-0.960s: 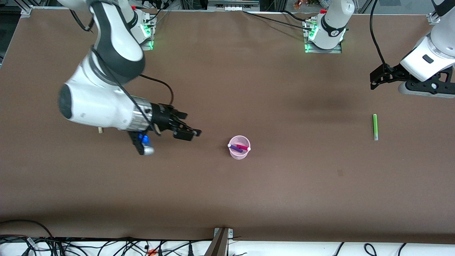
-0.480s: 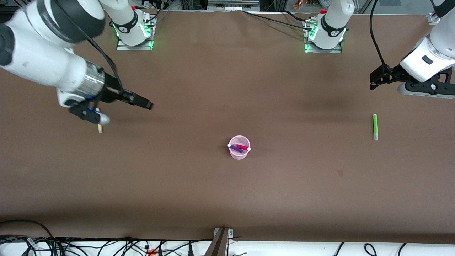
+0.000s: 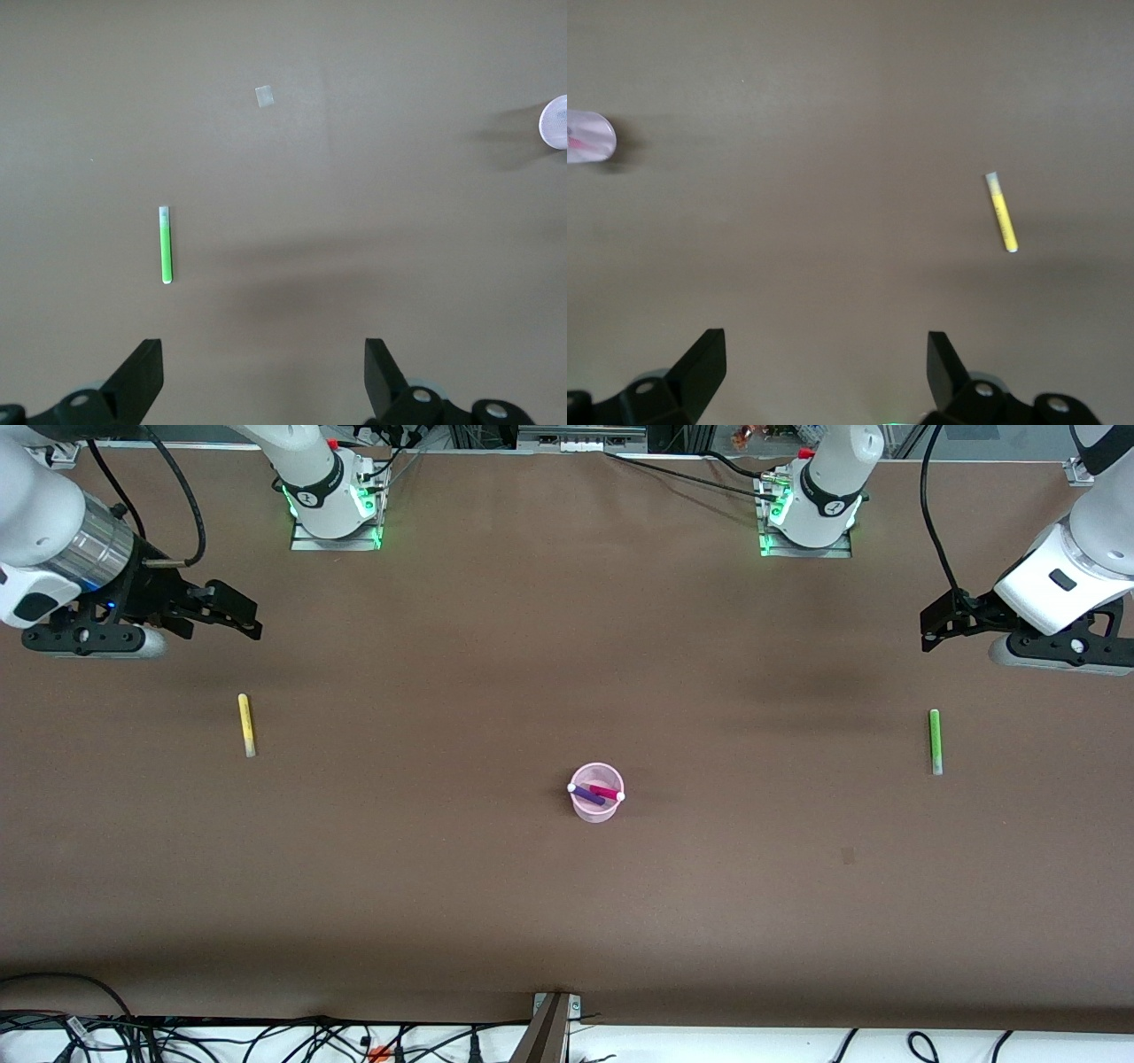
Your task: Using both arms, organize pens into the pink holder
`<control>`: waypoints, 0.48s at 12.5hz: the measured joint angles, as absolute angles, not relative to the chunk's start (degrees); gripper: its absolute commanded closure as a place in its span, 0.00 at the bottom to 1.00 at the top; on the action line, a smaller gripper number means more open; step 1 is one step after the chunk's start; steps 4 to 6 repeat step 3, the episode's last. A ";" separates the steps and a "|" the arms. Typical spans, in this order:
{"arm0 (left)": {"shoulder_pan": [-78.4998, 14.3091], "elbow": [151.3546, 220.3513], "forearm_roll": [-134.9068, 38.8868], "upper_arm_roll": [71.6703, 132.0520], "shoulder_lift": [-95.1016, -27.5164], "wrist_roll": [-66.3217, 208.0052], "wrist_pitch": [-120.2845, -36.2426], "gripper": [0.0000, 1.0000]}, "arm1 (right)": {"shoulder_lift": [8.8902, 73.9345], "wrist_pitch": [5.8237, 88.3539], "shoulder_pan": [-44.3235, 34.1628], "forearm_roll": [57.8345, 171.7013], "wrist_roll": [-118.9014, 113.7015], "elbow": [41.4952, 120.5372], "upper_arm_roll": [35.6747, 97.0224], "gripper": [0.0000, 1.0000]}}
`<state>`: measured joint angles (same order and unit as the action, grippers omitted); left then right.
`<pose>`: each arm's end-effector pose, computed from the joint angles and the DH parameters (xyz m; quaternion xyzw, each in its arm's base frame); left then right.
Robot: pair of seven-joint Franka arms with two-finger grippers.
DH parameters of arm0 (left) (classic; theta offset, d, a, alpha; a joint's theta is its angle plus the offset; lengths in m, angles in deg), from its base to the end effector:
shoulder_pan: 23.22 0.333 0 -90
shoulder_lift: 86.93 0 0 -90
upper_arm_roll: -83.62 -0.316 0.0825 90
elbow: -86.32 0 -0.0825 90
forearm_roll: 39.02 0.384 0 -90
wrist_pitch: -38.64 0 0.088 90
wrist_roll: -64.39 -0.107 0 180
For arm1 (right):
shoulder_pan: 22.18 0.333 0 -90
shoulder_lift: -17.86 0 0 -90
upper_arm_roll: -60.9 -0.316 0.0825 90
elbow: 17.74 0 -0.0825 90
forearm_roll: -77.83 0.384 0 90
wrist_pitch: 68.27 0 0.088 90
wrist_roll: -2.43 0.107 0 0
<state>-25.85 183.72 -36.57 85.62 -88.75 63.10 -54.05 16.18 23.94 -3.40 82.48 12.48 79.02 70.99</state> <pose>0.5437 -0.0399 0.5850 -0.9980 0.0531 0.0246 0.0226 0.5383 0.0895 0.5883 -0.9987 0.0143 0.0319 0.0384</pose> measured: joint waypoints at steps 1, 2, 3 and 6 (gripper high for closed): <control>-25.85 183.72 -36.57 85.62 -88.74 63.10 -54.05 0.00 | 16.09 23.82 -3.40 81.43 12.27 78.76 70.73 0.00; -25.84 183.72 -36.57 85.61 -88.74 63.10 -54.05 0.00 | 16.11 23.76 -3.40 80.98 12.16 78.29 70.47 0.00; -25.83 183.72 -36.57 85.59 -88.73 63.10 -54.05 0.00 | 16.11 23.62 -3.39 80.78 12.06 77.73 70.24 0.00; -25.83 183.72 -36.57 85.59 -88.73 63.10 -54.05 0.00 | 16.11 23.62 -3.39 80.78 12.06 77.73 70.24 0.00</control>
